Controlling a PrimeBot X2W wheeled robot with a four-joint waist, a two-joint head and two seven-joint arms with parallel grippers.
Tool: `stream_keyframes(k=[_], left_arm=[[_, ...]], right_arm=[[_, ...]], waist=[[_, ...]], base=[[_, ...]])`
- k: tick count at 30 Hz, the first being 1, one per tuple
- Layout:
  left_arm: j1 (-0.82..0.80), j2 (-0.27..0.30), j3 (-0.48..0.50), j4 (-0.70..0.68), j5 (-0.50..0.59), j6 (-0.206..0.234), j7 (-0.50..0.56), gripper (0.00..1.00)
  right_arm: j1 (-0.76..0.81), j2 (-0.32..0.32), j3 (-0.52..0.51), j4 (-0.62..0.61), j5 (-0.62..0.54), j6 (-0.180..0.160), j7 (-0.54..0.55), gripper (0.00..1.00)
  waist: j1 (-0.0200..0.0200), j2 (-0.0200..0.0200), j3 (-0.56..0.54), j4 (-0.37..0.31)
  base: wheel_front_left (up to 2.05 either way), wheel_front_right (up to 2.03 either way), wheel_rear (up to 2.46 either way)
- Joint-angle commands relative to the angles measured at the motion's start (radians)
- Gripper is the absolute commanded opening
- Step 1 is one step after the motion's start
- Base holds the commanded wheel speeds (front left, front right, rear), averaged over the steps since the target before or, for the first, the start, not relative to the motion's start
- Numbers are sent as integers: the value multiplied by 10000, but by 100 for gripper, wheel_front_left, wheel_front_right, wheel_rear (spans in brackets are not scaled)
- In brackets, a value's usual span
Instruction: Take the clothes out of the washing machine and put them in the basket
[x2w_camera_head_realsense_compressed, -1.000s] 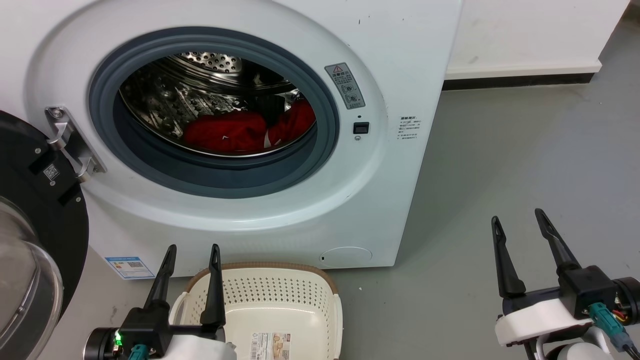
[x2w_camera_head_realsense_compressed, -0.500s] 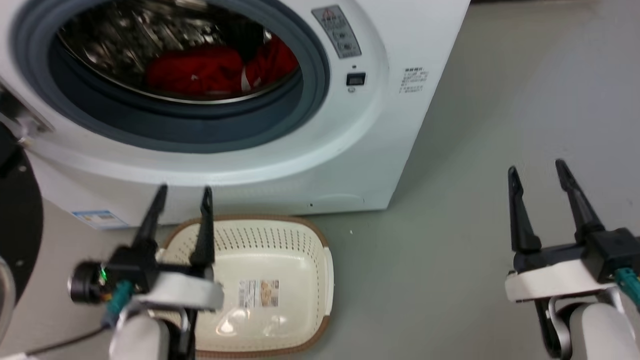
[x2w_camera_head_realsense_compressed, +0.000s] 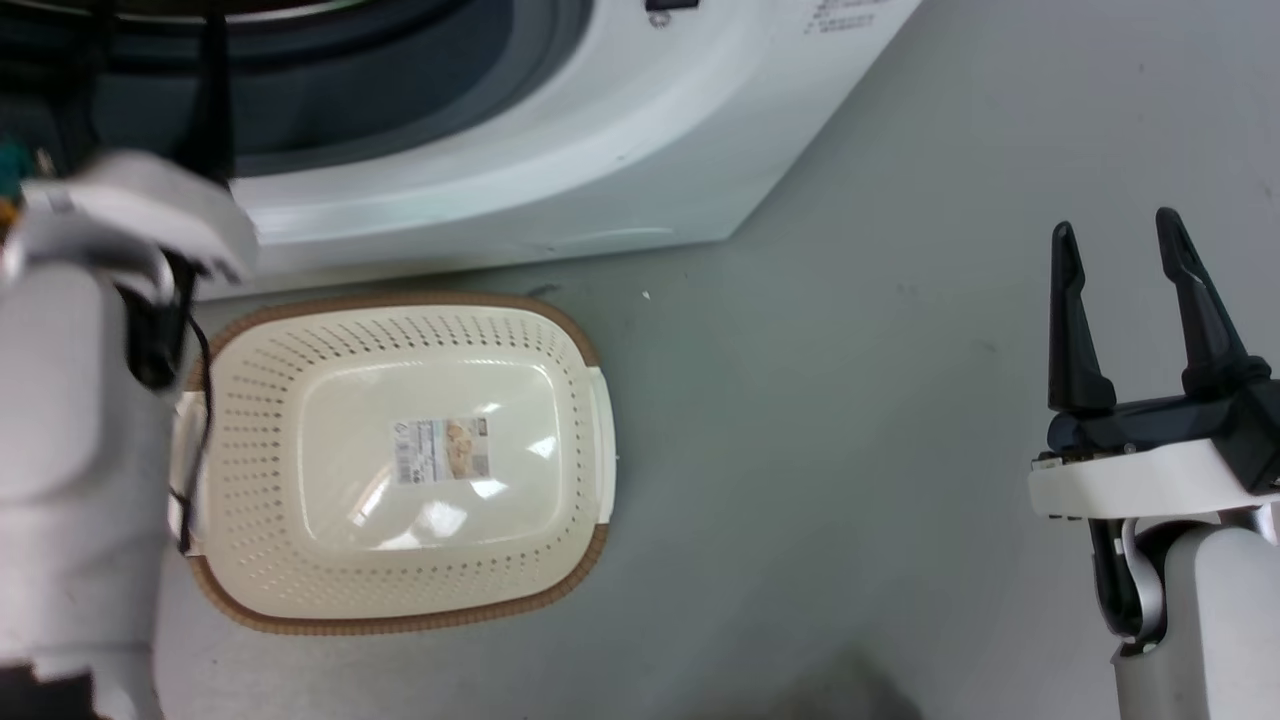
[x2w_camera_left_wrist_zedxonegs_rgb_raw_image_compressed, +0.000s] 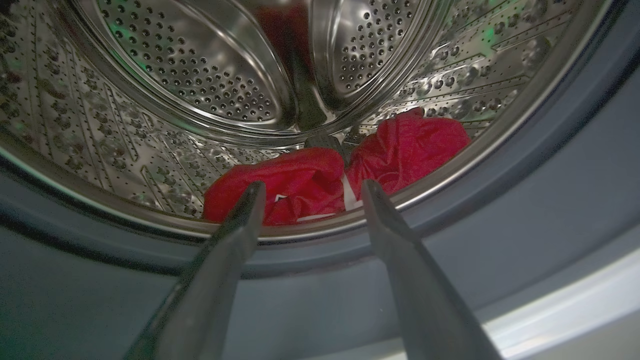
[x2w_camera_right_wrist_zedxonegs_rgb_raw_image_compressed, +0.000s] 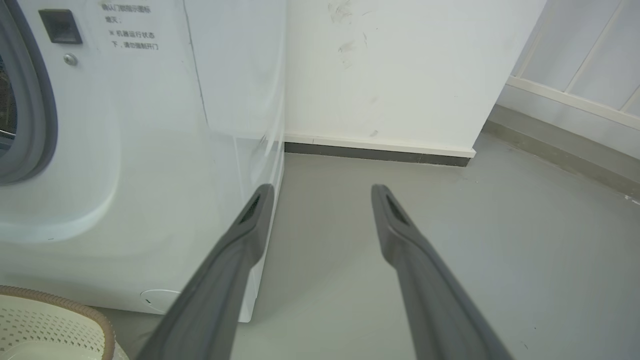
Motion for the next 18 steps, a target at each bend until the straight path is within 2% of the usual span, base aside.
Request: stream_keyframes(k=[1,11,18], left_arm=[[-450,189,-143,113,-95,2,194,100],[-4903,2137,-2229,1780,-1519,-6,3933,100],[-7114,3178,-3484,2545,-2061,-7,6212,100]], right_arm=[[-233,23,-2,-44,45,-9,-19,100],[-515,21,466,-304,605,-10,-19,100],[-498,24,1029,-511,1052,-10,-19,100]], waist=[[-3,0,706,-438],[-3,0,2007,-1208],[-3,0,2643,-1920]], base=[[0,0,0],[0,0,0],[0,0,0]])
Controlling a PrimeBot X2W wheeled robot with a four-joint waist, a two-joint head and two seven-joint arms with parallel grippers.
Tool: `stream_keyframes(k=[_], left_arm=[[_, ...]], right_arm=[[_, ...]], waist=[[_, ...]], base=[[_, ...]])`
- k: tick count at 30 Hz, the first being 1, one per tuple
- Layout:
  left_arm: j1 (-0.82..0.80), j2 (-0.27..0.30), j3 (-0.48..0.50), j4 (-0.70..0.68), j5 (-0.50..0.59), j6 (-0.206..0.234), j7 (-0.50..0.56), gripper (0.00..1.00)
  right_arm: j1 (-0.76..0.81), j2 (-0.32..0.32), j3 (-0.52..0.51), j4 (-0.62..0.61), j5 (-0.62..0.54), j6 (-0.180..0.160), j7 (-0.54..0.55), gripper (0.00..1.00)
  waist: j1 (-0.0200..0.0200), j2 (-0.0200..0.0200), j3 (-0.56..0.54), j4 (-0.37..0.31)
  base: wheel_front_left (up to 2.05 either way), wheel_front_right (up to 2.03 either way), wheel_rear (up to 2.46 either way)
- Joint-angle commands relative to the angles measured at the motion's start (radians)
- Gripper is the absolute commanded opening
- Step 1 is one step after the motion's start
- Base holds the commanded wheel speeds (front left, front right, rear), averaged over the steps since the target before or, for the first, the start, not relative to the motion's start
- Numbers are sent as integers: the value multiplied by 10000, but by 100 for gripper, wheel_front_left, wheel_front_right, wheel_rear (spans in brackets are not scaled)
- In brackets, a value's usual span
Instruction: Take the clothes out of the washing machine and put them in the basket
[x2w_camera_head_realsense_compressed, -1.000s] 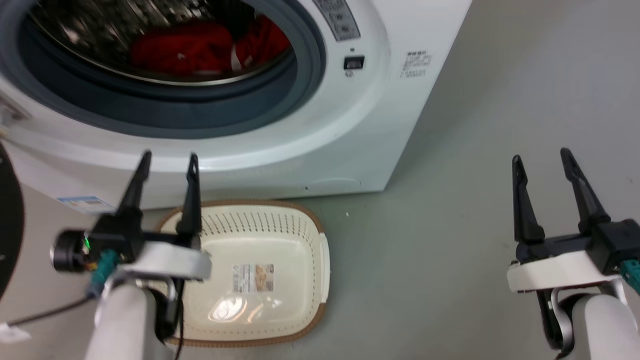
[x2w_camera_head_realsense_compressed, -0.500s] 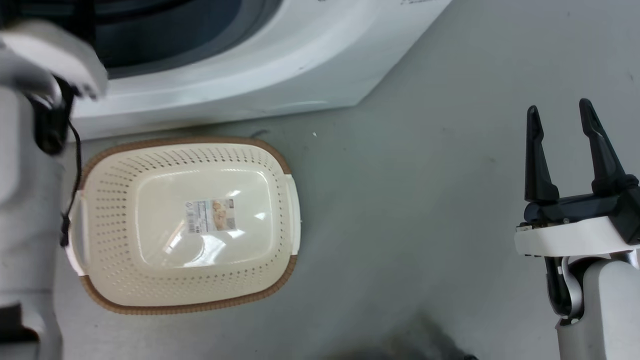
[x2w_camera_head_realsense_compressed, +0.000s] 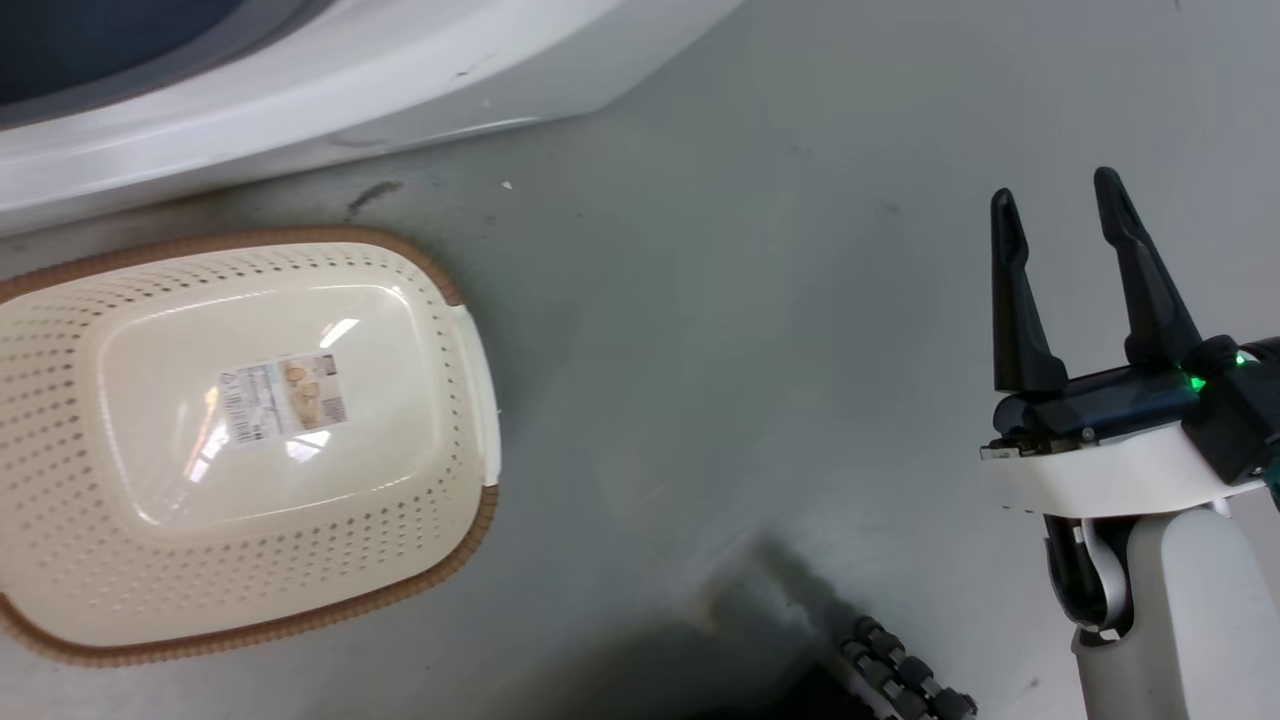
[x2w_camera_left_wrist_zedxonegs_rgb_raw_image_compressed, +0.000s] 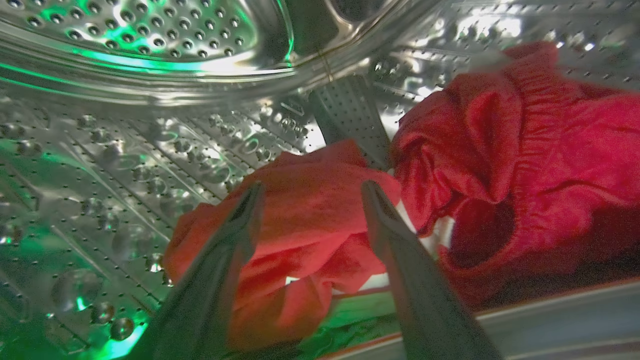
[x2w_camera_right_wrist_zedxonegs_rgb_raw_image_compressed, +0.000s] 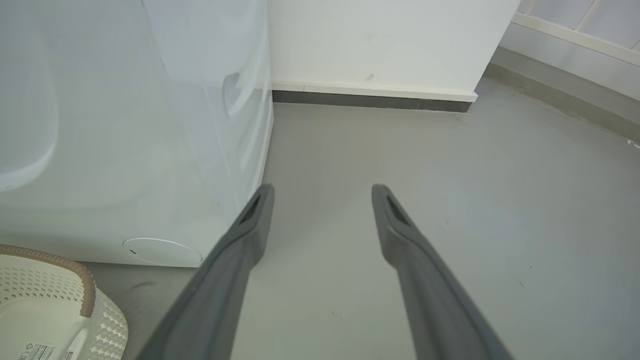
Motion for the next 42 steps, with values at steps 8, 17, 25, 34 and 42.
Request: stream_keyframes(k=[8,17,25,34,42], left_arm=[[-1224,832,-1012,569,-405,5,1843,100],[-1738,1215,-1319,1227,-720,4,2481,100],[-1826,1314,-1631,1388,-1130,4,2422,0],[-2229,1107,-1802,1661,-1113,4,893,0],[-1723,360,-1681,2297,-1415,41,-1329,0]], right_arm=[[60,29,426,-234,331,-10,-21,100],[33,27,606,-328,510,-10,-21,100],[-126,27,500,-267,533,-10,-21,100],[-218,27,413,-155,368,-10,-21,100],[-329,26,42,-45,34,-10,-21,100]], waist=[[-2,0,766,-764],[-2,0,1155,-1043],[-2,0,1231,-993],[-2,0,928,-732],[-2,0,191,-320]], base=[[0,0,0],[0,0,0],[0,0,0],[0,0,0],[0,0,0]])
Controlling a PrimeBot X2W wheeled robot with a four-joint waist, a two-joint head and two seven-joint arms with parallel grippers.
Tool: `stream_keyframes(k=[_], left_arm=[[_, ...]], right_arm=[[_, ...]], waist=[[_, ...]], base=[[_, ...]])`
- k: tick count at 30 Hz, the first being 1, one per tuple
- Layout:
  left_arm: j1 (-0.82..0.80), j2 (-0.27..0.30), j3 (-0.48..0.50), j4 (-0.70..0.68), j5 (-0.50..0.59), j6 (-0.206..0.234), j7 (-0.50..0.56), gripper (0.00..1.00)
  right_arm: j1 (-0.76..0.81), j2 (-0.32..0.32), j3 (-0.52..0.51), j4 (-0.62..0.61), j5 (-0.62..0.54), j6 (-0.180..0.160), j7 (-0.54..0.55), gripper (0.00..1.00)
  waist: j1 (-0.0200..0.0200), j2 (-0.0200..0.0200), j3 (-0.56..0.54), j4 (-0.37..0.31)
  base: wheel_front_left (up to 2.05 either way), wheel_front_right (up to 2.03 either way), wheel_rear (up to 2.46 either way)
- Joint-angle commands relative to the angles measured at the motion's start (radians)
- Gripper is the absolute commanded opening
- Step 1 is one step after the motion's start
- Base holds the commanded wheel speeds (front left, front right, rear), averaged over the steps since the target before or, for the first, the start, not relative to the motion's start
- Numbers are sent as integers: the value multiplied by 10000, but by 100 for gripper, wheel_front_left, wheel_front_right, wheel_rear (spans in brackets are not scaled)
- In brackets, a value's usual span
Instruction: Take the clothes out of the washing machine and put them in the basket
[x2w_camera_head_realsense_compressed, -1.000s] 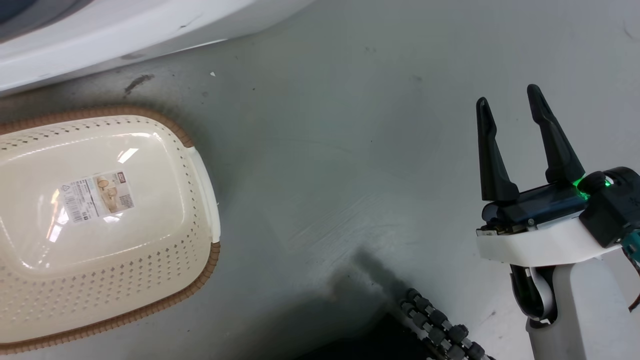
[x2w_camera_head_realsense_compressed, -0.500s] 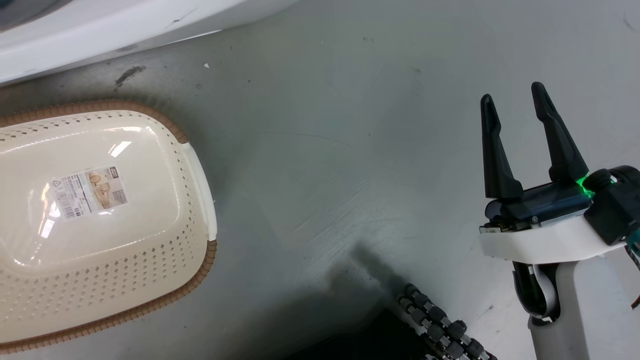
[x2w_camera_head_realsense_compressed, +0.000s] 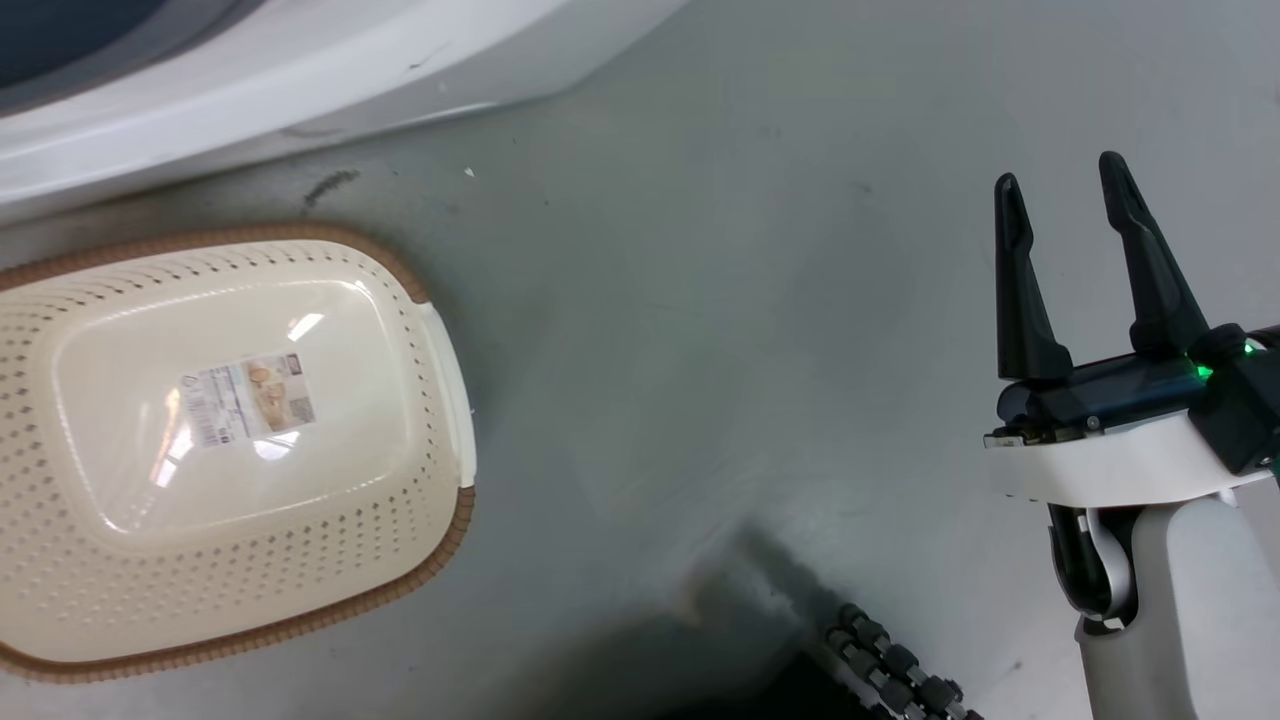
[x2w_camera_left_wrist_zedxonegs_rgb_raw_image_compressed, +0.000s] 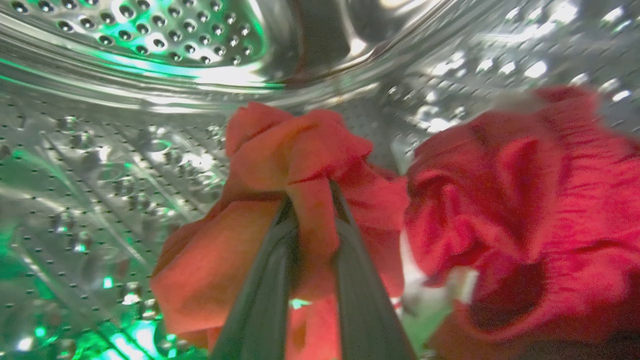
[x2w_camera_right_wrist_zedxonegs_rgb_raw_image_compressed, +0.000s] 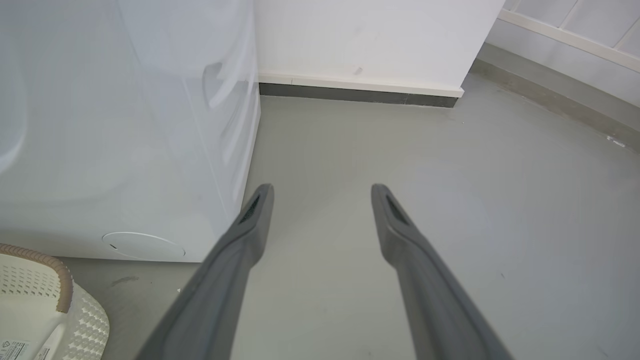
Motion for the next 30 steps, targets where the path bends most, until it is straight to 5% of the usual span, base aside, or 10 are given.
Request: stream_keyframes(k=[1,20,30], left_arm=[[296,-279,151,116,-246,28,-462,0],[4688,-2262,165,315,-1165,27,-5270,0],[7252,-2669,529,-1703,-903,659,-5989,0]], right_arm=[[-167,18,-57,39,-86,-10,-21,100],[683,13,-718,550,-1246,-10,-19,100],[1356,13,-840,854,-1502,-10,-21,100]], waist=[[0,0,-365,210],[0,0,-3477,1735],[0,0,-4942,2368]], base=[[0,0,0],[0,0,0],[0,0,0]])
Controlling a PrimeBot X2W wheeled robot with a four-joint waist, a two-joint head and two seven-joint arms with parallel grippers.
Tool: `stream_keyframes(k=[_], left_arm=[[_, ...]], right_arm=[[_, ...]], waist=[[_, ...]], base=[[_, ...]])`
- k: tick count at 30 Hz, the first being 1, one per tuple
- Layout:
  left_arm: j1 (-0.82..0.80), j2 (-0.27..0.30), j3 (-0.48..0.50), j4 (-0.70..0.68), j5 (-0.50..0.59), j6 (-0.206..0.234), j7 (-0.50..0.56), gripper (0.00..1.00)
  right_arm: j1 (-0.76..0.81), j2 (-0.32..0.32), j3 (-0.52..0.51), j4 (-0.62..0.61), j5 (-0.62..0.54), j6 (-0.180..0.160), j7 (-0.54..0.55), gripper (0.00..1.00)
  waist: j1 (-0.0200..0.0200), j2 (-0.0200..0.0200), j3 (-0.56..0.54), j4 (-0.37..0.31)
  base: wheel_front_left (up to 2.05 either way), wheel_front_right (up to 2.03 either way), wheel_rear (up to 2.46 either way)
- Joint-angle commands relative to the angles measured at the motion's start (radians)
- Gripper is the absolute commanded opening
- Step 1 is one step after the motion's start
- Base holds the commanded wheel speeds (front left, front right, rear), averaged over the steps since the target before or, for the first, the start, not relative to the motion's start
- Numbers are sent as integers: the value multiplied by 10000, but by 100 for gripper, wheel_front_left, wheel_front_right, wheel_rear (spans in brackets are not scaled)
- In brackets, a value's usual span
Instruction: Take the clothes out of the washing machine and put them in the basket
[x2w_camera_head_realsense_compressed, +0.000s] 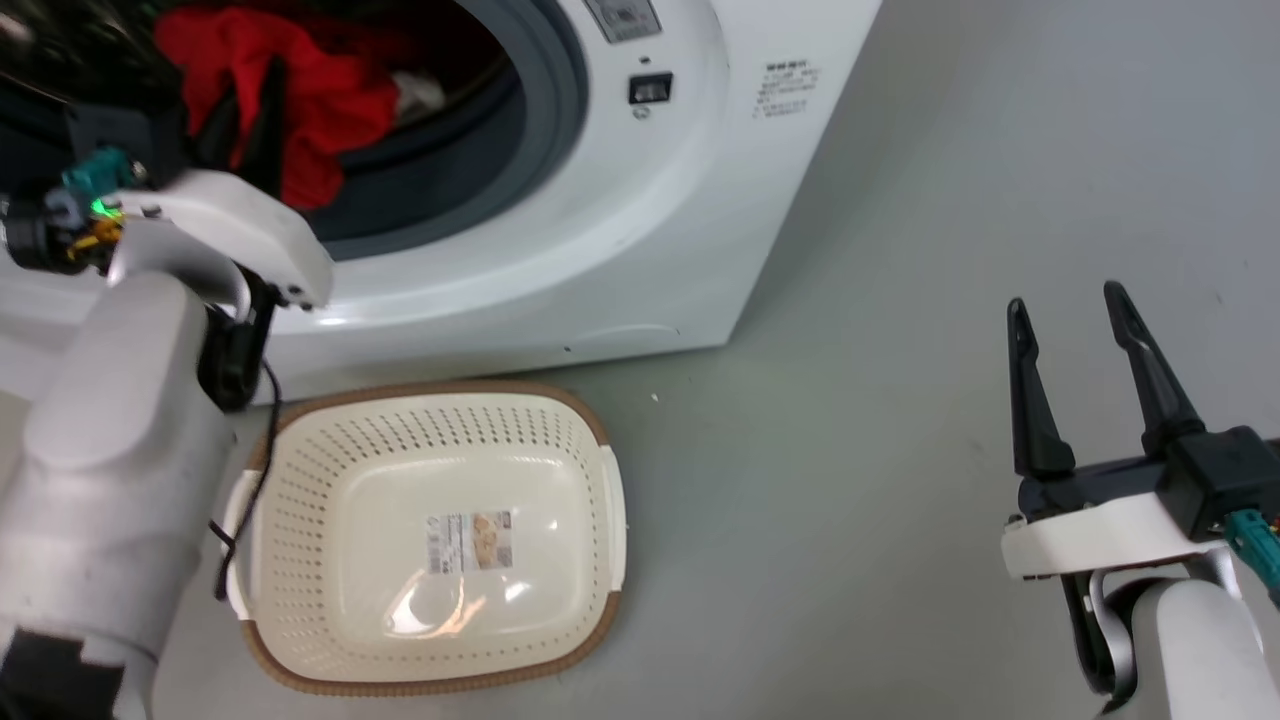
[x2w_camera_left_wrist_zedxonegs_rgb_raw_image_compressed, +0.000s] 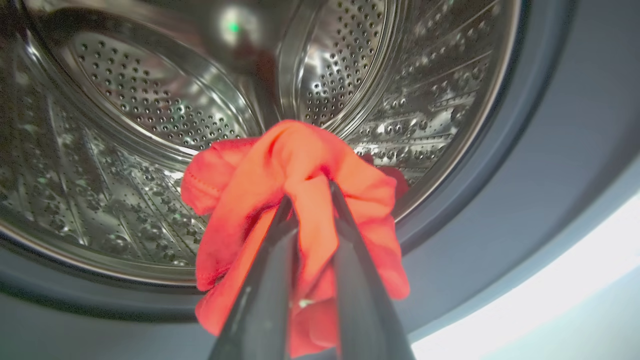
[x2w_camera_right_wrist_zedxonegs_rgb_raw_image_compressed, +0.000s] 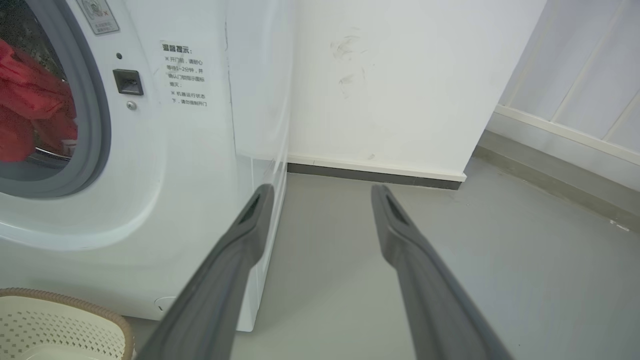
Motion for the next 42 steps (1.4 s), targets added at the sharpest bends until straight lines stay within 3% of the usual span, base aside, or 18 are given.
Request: stream_keyframes(k=[1,12,21,30,42], left_arm=[[322,-6,155,-377,87,118,-70,0],[3975,-50,1375,-5361,1122,956,-58,0],[6605,216,1075,-7919,1226,1502,302,0],[7546,6,439,-7216,1001,1305,563,0],[6106,-904,-79,-3057,871,345,168,0]], right_arm=[[173,8,-21,66,-63,-10,-19,100],[795,10,-127,269,-219,-10,-19,100],[1133,11,-93,366,-244,-10,-19,100],[988,11,11,313,-282,-10,-19,100],[266,11,-106,-40,-429,-10,-17,100]], waist=[[2,0,-553,370],[2,0,-1877,1015],[2,0,-2457,1260],[2,0,-2027,1205],[2,0,-64,659]], base=[[0,0,0],[0,0,0],[0,0,0],[0,0,0],[0,0,0]])
